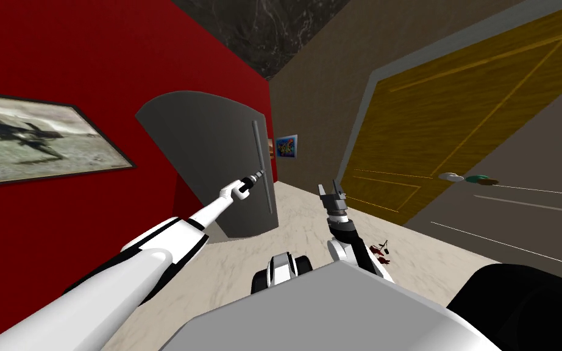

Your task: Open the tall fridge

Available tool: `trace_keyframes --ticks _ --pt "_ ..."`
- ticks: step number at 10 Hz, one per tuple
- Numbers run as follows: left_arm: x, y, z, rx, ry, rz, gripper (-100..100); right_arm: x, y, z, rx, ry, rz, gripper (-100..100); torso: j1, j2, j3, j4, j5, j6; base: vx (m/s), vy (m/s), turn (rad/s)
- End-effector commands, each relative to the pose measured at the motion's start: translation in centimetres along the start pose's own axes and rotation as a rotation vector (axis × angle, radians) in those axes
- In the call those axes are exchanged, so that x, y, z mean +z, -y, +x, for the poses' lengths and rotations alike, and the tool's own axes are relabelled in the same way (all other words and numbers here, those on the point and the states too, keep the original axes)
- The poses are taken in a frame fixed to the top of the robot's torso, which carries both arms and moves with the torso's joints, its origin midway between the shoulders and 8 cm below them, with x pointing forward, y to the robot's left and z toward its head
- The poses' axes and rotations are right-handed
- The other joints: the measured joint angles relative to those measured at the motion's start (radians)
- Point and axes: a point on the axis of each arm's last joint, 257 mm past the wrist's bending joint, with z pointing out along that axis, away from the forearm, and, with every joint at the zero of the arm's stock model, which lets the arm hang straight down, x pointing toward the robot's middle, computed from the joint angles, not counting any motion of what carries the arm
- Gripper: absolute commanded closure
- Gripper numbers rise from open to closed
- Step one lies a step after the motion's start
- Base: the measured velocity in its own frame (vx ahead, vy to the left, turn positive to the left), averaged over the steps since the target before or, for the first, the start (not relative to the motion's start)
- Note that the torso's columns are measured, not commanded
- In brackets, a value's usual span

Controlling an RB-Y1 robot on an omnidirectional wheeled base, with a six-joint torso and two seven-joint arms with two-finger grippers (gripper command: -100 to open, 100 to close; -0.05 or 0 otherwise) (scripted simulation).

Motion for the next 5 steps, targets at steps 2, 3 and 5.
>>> trace_keyframes --ticks 2,3,5 --pt "-1.4 -1.3 -0.3 -0.025 -0.024 -0.008 100 0.0 0.0 0.0 0.000 0.000 0.000 0 -0.002 0.000 0.000 -0.004 -0.001 0.004 -0.091 0.036 -0.068" --pt "-1.5 -1.1 -0.2 -0.004 -0.026 -0.003 100 0.0 0.0 0.0 0.000 0.000 0.000 0 -0.002 -0.003 -0.002 -0.003 -0.001 0.002 -0.029 0.004 0.004" --pt "-1.4 1.7 1.3 -0.015 -0.067 0.069 100 0.0 0.0 0.0 0.000 0.000 0.000 0 0.001 -0.001 -0.001 -0.004 0.000 0.004 -0.108 0.132 0.037"
